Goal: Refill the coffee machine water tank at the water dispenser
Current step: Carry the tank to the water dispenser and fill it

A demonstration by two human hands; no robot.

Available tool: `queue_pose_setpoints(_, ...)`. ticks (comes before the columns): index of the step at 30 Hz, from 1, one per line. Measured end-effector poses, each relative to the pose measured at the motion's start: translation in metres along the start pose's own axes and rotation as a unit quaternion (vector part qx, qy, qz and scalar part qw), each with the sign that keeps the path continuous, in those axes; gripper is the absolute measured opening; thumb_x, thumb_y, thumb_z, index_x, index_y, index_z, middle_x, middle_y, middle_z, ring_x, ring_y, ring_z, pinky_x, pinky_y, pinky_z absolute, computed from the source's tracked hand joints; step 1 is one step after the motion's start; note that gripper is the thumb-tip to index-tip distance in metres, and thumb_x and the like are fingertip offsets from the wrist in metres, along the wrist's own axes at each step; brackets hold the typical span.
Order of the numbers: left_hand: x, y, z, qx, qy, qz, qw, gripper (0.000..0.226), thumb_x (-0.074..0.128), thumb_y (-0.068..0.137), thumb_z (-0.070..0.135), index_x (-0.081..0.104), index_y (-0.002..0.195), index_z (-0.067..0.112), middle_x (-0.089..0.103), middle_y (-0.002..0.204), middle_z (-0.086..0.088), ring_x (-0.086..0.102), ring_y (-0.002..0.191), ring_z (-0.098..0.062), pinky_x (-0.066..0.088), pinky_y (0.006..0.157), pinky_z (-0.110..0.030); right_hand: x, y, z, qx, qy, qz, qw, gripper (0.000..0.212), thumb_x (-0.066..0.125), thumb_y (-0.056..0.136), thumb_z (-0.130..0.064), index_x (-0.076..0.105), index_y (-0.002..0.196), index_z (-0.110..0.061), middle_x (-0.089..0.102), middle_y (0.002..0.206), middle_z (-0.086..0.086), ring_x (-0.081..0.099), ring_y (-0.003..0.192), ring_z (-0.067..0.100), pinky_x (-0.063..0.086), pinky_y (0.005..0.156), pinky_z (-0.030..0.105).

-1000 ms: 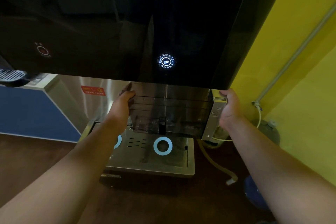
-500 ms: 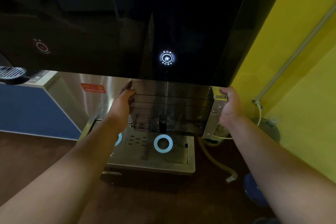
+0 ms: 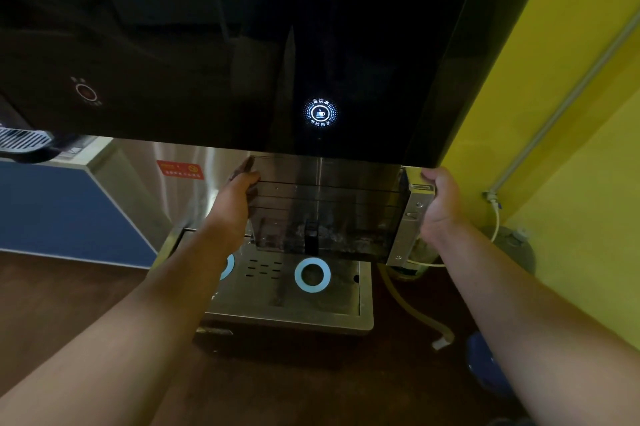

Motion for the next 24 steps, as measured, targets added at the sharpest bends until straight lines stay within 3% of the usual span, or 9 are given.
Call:
queue_pose_setpoints(7, 0.0, -0.0006, 0.0002, -0.002, -0.014, 0.006, 1.0, 0.02, 0.042, 0.103, 0.015, 0.056, 0.094, 0.027, 0.072, 0.057, 0.014, 0.066, 0.048, 0.001, 0.05, 0.044, -0.013, 0.0036, -0.0027, -0.004, -0.008, 0.013, -0.027, 1.0, 0.031, 0.048, 0.082, -0.045, 0.061, 0.074, -0.018, 0.062, 0.075, 0.006, 0.063, 0.071, 0.024, 0.049, 0.073, 0.038)
queue_pose_setpoints(13, 0.0022, -0.0018, 0.0004, 0.002, -0.001, -0.004, 1.0, 0.024, 0.04, 0.104, 0.015, 0.055, 0.093, 0.029, 0.072, 0.058, 0.018, 0.068, 0.053, 0.005, 0.051, 0.047, -0.011, 0.0044, -0.005, -0.0051, -0.008, 0.01, -0.04, 0.999, 0.035, 0.047, 0.085, -0.045, 0.064, 0.076, -0.017, 0.062, 0.081, 0.009, 0.061, 0.078, 0.028, 0.046, 0.079, 0.044)
queue_pose_setpoints(21, -0.0007, -0.0017, -0.0018, -0.001, 0.001, 0.0, 1.0, 0.021, 0.041, 0.103, 0.016, 0.055, 0.094, 0.03, 0.072, 0.059, 0.018, 0.068, 0.054, 0.005, 0.053, 0.051, -0.014, 0.0047, -0.0086, -0.0068, -0.008, 0.014, -0.031, 0.999, 0.035, 0.044, 0.089, -0.04, 0.065, 0.069, -0.019, 0.064, 0.072, 0.004, 0.064, 0.07, 0.023, 0.047, 0.074, 0.039)
queue_pose_setpoints(24, -0.001, -0.0017, -0.002, 0.0, 0.005, -0.001, 1.0, 0.021, 0.042, 0.103, 0.017, 0.055, 0.094, 0.031, 0.072, 0.06, 0.019, 0.068, 0.055, 0.005, 0.053, 0.05, -0.013, 0.0028, -0.0073, -0.0065, -0.015, -0.005, -0.02, 1.0, 0.031, 0.049, 0.083, -0.045, 0.064, 0.074, -0.019, 0.064, 0.076, 0.006, 0.063, 0.076, 0.027, 0.047, 0.079, 0.045)
Point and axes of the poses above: each hand's wrist, its own y-axis towards the middle knuckle, its own x-axis out of the palm, z = x × y, the point moved 8 cm from there along y, towards the middle knuckle
